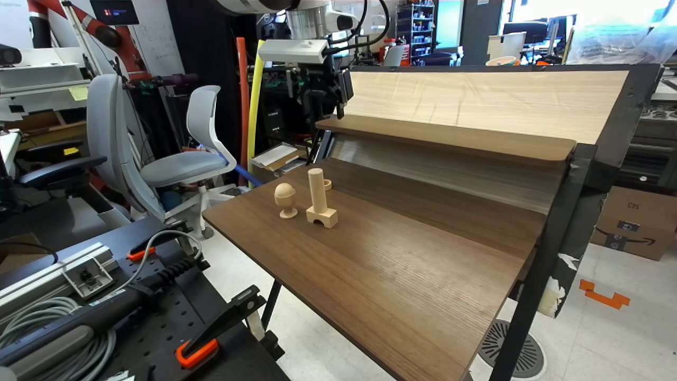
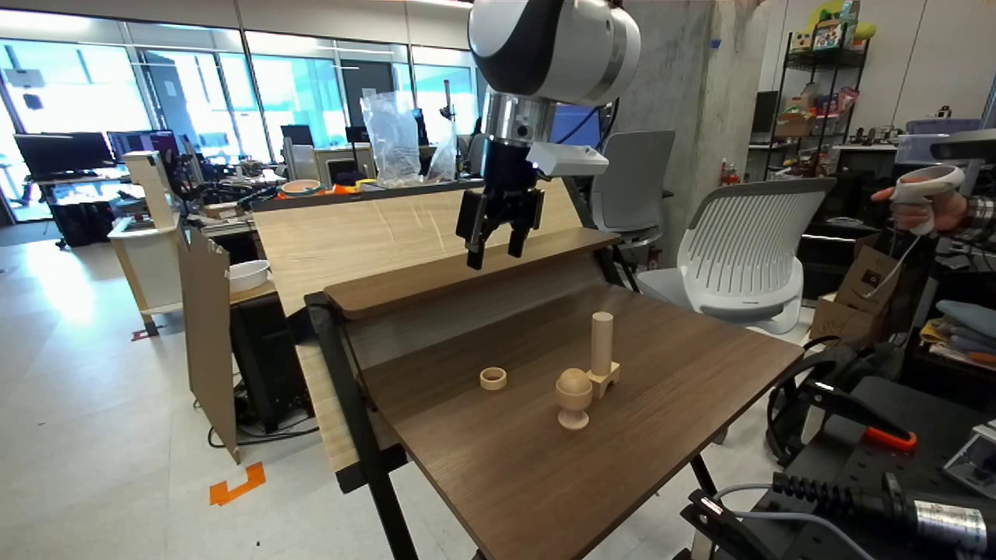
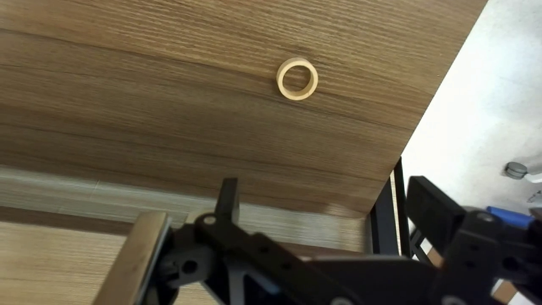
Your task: Place the wooden ring on the wooden cylinder
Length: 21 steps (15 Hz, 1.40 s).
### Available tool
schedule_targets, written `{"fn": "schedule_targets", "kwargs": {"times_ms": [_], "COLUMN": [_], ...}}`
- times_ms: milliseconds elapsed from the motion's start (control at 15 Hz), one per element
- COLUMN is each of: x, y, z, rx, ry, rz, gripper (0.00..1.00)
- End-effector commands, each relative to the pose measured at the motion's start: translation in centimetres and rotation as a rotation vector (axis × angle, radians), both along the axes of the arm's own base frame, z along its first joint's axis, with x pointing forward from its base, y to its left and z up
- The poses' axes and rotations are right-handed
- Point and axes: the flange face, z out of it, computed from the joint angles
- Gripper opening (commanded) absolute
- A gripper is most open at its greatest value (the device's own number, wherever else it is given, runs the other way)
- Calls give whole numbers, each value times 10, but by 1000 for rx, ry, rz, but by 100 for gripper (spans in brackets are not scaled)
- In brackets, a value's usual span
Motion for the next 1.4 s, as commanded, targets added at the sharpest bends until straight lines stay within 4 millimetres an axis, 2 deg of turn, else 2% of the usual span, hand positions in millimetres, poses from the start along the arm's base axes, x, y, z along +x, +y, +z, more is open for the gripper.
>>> {"fn": "schedule_targets", "kwargs": {"times_ms": [0, 267, 667, 933, 1333], "x": [0, -6, -18, -21, -17], "y": [0, 13, 32, 26, 13], "z": [0, -19, -63, -90, -115], "rx": [0, 40, 21, -60, -151], "ry": [1, 35, 99, 112, 122], "rz": [0, 76, 270, 346, 416], "gripper": [100, 100, 100, 100, 100]}}
